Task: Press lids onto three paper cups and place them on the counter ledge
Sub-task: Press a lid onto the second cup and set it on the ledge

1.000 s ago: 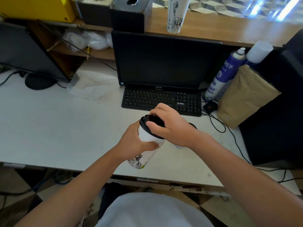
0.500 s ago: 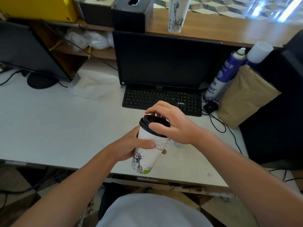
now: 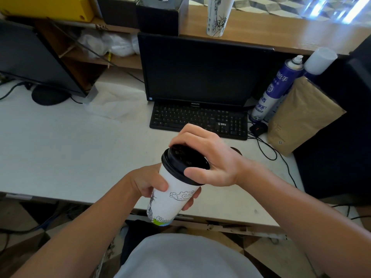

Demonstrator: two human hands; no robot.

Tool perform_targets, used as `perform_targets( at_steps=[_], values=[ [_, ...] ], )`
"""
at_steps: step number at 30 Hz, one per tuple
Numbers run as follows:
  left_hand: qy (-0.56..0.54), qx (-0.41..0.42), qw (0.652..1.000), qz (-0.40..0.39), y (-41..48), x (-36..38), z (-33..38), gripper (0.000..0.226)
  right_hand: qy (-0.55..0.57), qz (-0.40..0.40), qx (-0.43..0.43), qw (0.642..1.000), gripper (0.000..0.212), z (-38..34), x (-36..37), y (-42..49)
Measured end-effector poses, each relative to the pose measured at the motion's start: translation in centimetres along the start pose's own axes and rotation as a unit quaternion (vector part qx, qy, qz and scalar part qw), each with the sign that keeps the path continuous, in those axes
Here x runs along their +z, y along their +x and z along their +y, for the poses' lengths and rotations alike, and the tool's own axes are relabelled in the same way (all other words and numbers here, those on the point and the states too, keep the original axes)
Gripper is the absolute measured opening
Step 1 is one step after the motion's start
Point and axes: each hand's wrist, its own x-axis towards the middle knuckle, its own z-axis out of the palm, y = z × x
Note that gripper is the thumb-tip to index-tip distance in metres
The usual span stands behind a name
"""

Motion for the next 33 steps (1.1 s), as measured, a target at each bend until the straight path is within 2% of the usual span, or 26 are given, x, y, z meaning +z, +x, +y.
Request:
perform_targets(
  at_steps=[3,6,9,12,14,16,19,22,23,24,28,33],
  values=[
    [0.021,0.004,1.0,0.01,-0.2,0.2,0.3,0.054,-0.019,0.004,-0.003,1.0,0.078,0.2,0.1,0.1],
    [0.057,-0.002,0.997,0.054,-0.5,0.3,1.0,0.054,-0.028,0.005,0.005,1.0,0.077,0.5,0.2,0.0],
    [0.121,-0.002,0.986,0.116,-0.9,0.4,1.7,0.055,-0.033,0.011,0.024,0.999,0.06,0.8,0.2,-0.1],
    [0.201,-0.002,0.957,0.209,-1.0,1.0,2.5,0.057,-0.037,0.019,0.05,0.998,0.049,0.8,0.0,0.0],
    [0.286,0.002,0.912,0.293,-0.5,1.6,2.8,0.057,-0.039,0.025,0.085,0.995,0.044,0.9,-0.1,0.1],
    [0.374,0.024,0.849,0.374,0.2,2.0,2.8,0.061,-0.046,0.048,0.132,0.989,0.039,1.1,0.1,0.1],
    [0.432,0.038,0.748,0.502,1.2,2.2,1.6,0.077,-0.06,0.104,0.211,0.97,0.037,1.2,0.8,0.4],
    [0.483,0.039,0.659,0.576,2.1,2.1,0.4,0.086,-0.063,0.129,0.295,0.945,0.038,0.8,1.8,1.1],
    [0.492,0.043,0.644,0.584,2.3,2.1,0.1,0.087,-0.069,0.133,0.311,0.938,0.039,0.8,2.0,1.3],
    [0.49,0.048,0.645,0.585,2.5,2.1,0.1,0.086,-0.078,0.138,0.316,0.935,0.041,0.7,2.1,1.4],
    [0.455,0.057,0.692,0.558,2.1,2.2,0.6,0.08,-0.119,0.157,0.268,0.943,0.049,0.6,1.8,1.4],
    [0.421,0.072,0.727,0.537,2.0,2.1,1.1,0.073,-0.133,0.147,0.202,0.959,0.045,0.6,0.8,1.3]
  ],
)
